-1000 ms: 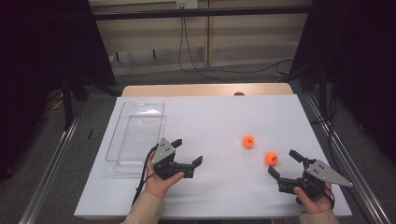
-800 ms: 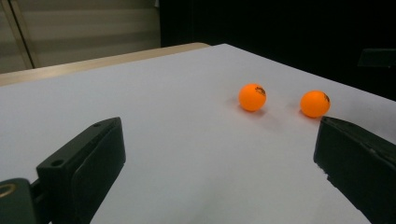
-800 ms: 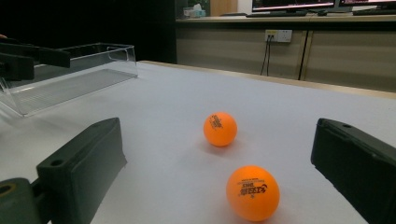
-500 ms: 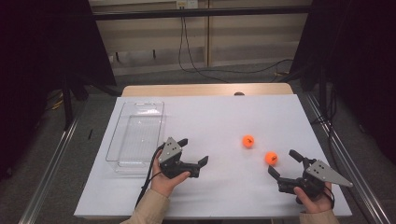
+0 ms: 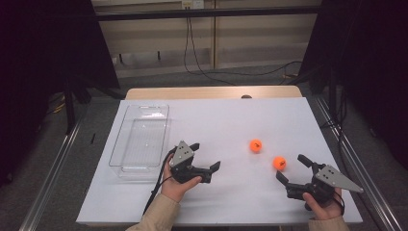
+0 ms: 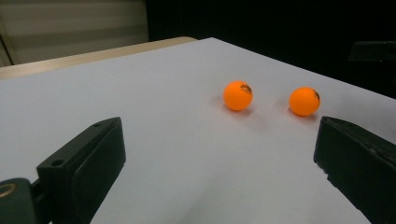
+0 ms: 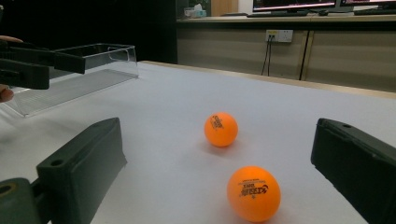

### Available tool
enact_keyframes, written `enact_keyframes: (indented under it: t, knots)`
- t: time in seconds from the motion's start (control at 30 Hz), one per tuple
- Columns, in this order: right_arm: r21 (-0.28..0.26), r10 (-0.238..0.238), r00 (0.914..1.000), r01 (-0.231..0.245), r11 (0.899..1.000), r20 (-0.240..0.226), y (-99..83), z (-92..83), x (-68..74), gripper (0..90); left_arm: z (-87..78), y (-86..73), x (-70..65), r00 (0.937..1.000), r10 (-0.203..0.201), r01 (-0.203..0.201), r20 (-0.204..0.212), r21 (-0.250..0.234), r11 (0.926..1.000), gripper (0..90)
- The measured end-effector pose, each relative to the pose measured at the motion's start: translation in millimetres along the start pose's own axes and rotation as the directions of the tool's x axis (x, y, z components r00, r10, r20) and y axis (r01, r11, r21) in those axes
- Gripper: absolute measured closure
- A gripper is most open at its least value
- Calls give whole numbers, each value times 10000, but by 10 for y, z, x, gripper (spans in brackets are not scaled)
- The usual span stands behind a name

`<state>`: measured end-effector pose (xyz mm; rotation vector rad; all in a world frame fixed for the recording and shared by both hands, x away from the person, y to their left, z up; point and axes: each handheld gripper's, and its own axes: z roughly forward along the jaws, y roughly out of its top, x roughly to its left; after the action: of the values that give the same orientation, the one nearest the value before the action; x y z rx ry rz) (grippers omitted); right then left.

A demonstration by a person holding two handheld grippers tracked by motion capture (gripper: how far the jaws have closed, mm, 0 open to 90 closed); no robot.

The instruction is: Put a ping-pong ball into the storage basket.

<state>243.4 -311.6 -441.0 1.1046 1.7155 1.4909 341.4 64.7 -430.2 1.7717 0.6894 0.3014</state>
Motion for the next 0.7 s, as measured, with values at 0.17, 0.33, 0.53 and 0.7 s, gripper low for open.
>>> enact_keyframes:
  t: [0.17, 0.33, 0.53, 0.7]
  knots:
    - [2, -3, 10000, 3, 10000, -3, -1, -2, -3, 23, 33, -3, -6, 10000, 53, -53, 22, 81, 10000, 23]
    - [3, 3, 10000, -3, 10000, -14, -3, 0, -5, 23, 60, -1, -19, 10000, 70, -71, 66, 112, 9999, 23]
    - [2, 6, 10000, -6, 10000, -14, -2, 0, -6, 23, 99, 4, -35, 9999, 121, -123, 83, 189, 9997, 23]
    - [-6, -3, 10000, 3, 10000, -11, -2, -1, -5, 25, 138, 5, -51, 9999, 36, -38, 155, 144, 9999, 24]
